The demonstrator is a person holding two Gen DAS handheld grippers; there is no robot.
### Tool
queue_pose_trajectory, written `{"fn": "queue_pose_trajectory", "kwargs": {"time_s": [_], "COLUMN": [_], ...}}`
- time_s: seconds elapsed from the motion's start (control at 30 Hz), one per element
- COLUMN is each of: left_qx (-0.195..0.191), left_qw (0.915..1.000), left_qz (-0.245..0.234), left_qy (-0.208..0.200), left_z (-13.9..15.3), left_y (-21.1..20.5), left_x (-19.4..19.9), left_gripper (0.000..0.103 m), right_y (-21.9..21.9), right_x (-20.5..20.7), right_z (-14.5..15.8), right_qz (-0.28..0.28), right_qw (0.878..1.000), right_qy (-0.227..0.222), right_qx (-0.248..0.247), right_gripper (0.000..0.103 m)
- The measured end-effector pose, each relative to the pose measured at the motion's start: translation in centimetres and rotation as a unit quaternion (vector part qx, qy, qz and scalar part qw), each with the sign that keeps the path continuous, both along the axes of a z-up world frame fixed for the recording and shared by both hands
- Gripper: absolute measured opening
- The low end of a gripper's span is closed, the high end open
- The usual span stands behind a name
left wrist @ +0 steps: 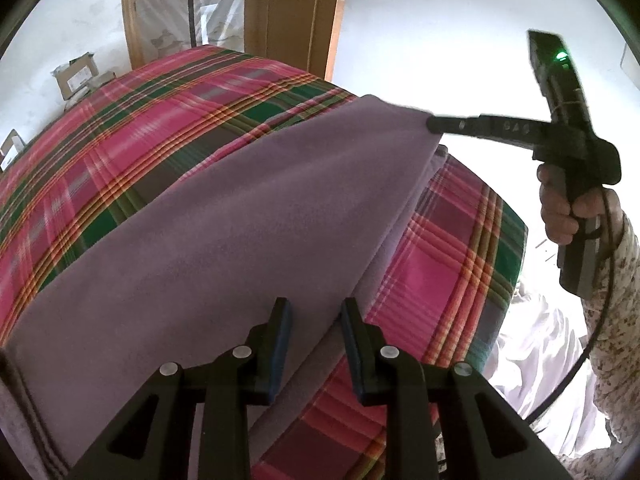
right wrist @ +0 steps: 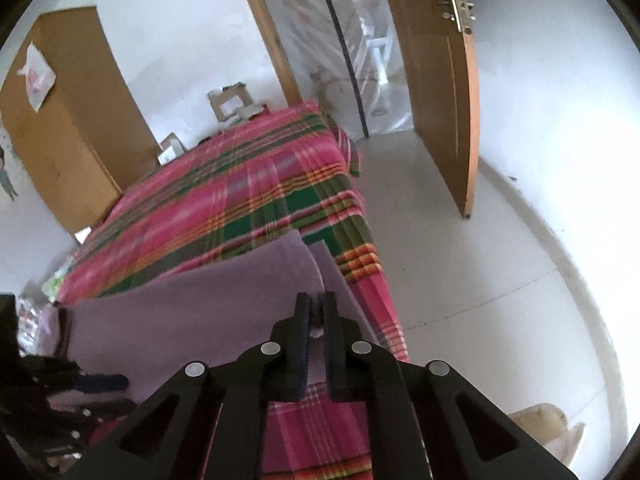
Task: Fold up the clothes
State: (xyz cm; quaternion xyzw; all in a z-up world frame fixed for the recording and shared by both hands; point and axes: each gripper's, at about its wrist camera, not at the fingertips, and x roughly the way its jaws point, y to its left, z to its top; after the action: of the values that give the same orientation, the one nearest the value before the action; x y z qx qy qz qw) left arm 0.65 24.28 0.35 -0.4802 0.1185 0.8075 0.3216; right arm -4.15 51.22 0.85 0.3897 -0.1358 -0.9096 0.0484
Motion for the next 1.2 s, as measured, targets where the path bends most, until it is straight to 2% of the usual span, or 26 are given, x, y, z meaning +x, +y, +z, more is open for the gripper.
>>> {"fn": "queue_pose_trajectory", "kwargs": {"time_s": [0.13,0.2,0.3,0.4,0.5,0.7,0.83,0.9,0.93,1.07,1.2], "left_qx": [0.000,0.001,0.007,0.014,0.020,0.026,0.034,0.037,0.039,0.041,0.044], "left_qw": [1.0000,1.0000,1.0000,0.9998,0.9996,0.9994,0.9990,0.9988,0.9987,0.9985,0.9983], "left_qz": [-0.003,-0.004,-0.002,-0.001,-0.002,-0.002,-0.003,-0.005,-0.006,-0.005,-0.005], "left_qy": [0.000,-0.001,-0.007,-0.013,-0.017,-0.024,-0.030,-0.033,-0.033,-0.036,-0.038], "left_z": [0.0,0.1,0.1,0.0,0.0,0.2,0.4,0.4,0.4,0.5,0.5], "left_y": [0.1,0.1,-0.1,-0.2,-0.3,-0.2,-0.2,-0.1,-0.2,-0.1,-0.1], "left_x": [0.1,0.1,0.0,-0.1,-0.3,-0.6,-0.8,-0.8,-0.9,-1.0,-1.0], "left_gripper": [0.026,0.026,0.026,0.026,0.027,0.027,0.028,0.028,0.028,0.028,0.028], "right_y": [-0.2,-0.5,-0.4,-0.3,-0.7,-0.9,-2.1,-2.8,-3.0,-2.6,-1.5], "right_x": [-0.1,0.1,0.0,0.0,-1.2,-5.5,-7.1,-7.5,-7.6,-8.0,-8.4], "right_z": [-1.8,-1.8,-1.4,-0.5,0.1,-0.2,-0.4,-0.6,-0.6,-0.7,-1.1], "right_qz": [-0.009,-0.010,-0.029,-0.041,-0.019,0.012,0.031,0.031,0.031,0.000,-0.026], "right_qw": [0.999,0.999,0.998,0.998,0.999,0.999,0.999,0.999,0.999,0.998,0.998], "right_qy": [-0.033,-0.030,-0.026,0.000,0.014,-0.007,-0.021,-0.030,-0.032,-0.024,-0.030], "right_qx": [0.029,0.042,0.045,0.043,0.027,-0.039,-0.020,0.013,0.025,0.062,0.058], "right_gripper": [0.007,0.007,0.018,0.020,0.023,0.026,0.027,0.010,0.006,0.000,0.000]}}
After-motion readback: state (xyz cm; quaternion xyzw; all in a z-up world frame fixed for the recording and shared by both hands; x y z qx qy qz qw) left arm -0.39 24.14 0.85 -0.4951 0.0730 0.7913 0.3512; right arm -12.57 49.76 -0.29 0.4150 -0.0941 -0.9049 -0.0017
